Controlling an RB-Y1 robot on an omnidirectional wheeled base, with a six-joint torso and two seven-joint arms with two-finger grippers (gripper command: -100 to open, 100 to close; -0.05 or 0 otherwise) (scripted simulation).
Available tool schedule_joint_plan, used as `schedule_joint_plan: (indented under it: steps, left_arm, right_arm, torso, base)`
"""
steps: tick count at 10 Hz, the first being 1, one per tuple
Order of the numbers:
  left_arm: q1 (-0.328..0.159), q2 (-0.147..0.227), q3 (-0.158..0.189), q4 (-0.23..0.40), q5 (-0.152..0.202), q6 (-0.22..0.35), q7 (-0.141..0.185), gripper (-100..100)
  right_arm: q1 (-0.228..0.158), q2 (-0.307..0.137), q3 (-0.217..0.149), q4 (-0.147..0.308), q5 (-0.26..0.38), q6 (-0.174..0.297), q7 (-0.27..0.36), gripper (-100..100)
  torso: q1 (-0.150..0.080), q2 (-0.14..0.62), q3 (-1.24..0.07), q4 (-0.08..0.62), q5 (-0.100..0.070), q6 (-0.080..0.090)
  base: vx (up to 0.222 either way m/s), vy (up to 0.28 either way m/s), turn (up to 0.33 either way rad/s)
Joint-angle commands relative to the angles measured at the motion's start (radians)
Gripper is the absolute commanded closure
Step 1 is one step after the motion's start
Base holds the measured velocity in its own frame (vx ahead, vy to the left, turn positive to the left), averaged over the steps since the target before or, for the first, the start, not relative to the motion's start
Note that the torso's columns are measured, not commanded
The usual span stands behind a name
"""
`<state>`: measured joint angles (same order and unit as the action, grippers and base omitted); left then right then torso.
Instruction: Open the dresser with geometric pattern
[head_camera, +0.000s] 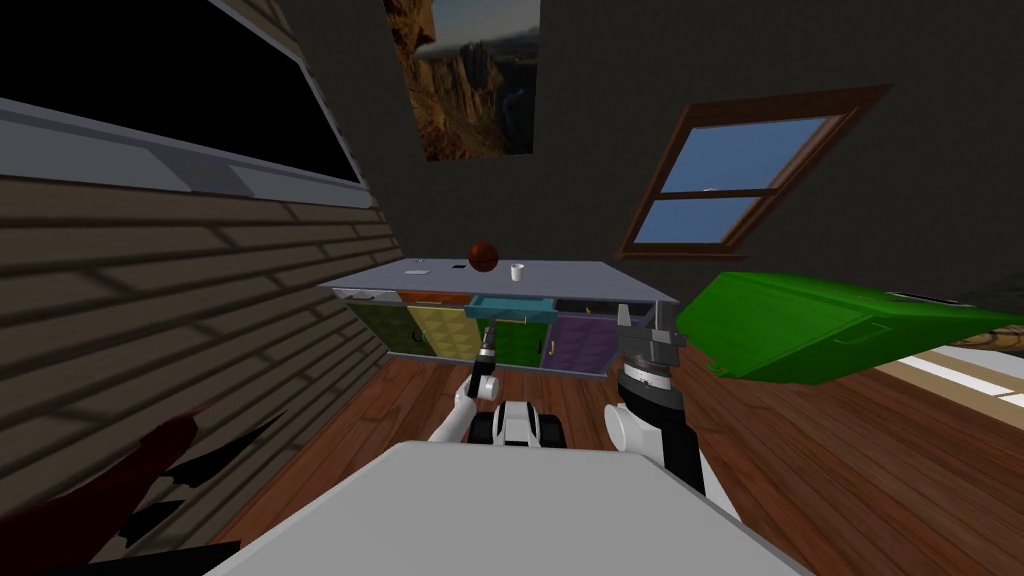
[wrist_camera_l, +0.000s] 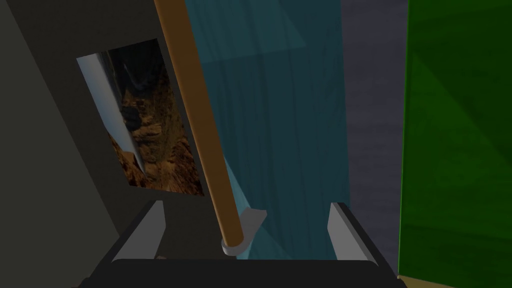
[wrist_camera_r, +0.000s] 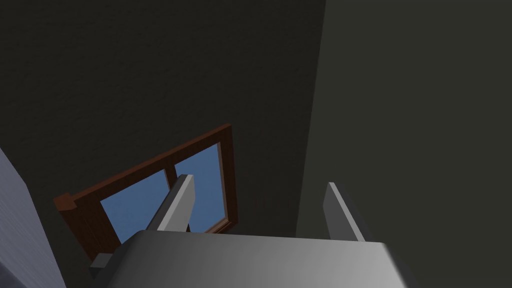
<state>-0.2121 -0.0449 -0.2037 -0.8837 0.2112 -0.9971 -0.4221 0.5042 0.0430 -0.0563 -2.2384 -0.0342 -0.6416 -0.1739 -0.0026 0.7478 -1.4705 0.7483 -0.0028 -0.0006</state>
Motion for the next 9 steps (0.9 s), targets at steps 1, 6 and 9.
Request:
schedule_joint_plan:
  steps: [1, 6, 9]
  left_arm:
    - [-0.052, -0.001, 0.013, -0.021, 0.002, 0.041, 0.002, -100]
    - [-0.032, 0.000, 0.014, 0.003, 0.005, 0.078, 0.006, 0]
    - [-0.027, 0.001, 0.014, 0.008, 0.006, 0.083, 0.006, 0]
  right_arm:
    - [0.000, 0.000, 0.000, 0.000, 0.000, 0.000, 0.000, 0]
    - [0.000, 0.000, 0.000, 0.000, 0.000, 0.000, 0.000, 0]
    - [0.000, 0.000, 0.000, 0.000, 0.000, 0.000, 0.000, 0]
  torso:
    - [0.001, 0.003, 0.001, 0.002, 0.000, -0.001]
    - [0.001, -0.003, -0.002, -0.003, 0.001, 0.000]
    - [0.002, -0.008, -0.004, -0.008, 0.002, 0.001]
  base:
    - [-0.057, -0.002, 0.033]
    - [-0.020, -0.003, 0.010]
    - [0.000, 0.000, 0.000]
